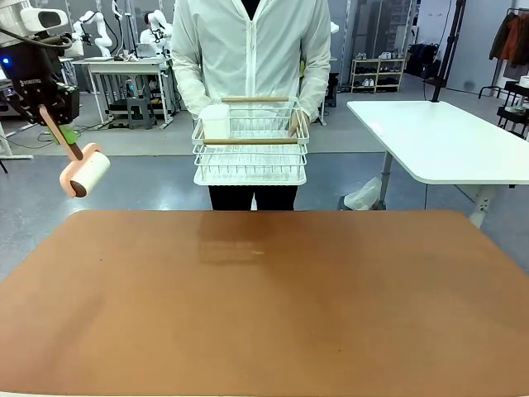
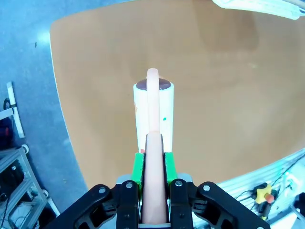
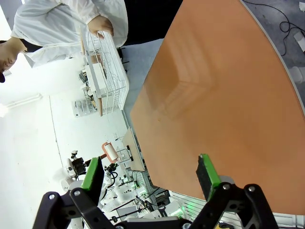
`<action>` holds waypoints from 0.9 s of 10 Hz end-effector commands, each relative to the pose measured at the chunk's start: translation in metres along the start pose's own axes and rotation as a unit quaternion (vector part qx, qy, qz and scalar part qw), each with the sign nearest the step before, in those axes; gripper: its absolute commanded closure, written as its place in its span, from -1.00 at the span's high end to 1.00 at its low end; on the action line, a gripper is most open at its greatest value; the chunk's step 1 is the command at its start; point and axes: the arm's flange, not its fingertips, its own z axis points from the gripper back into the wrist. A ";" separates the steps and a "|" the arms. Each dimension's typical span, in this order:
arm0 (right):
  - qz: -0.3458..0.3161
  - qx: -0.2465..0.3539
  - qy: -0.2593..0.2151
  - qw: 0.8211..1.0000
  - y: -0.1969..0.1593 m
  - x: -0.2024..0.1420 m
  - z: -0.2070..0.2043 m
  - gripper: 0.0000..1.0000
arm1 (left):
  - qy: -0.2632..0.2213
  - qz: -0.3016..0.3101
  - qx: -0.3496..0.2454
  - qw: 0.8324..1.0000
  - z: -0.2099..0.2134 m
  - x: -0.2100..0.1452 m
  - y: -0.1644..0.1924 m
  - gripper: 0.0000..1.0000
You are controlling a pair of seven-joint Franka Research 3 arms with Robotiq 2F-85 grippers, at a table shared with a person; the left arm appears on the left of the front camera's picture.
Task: Clean the table.
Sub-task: Clean the table with the Lint Roller when the human lifts the Dish drying rack, then place the Lint Roller down when the Dish drying rack is positioned in the middle of the table.
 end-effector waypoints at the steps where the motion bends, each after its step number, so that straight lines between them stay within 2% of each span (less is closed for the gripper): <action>1: -0.008 0.006 0.000 1.000 0.005 -0.002 0.001 1.00 | -0.006 -0.002 0.002 1.000 0.006 0.004 -0.003 -0.59; 9: -0.008 0.006 0.000 1.000 0.005 -0.002 0.001 1.00 | -0.006 -0.002 0.002 1.000 0.006 0.004 -0.003 -0.59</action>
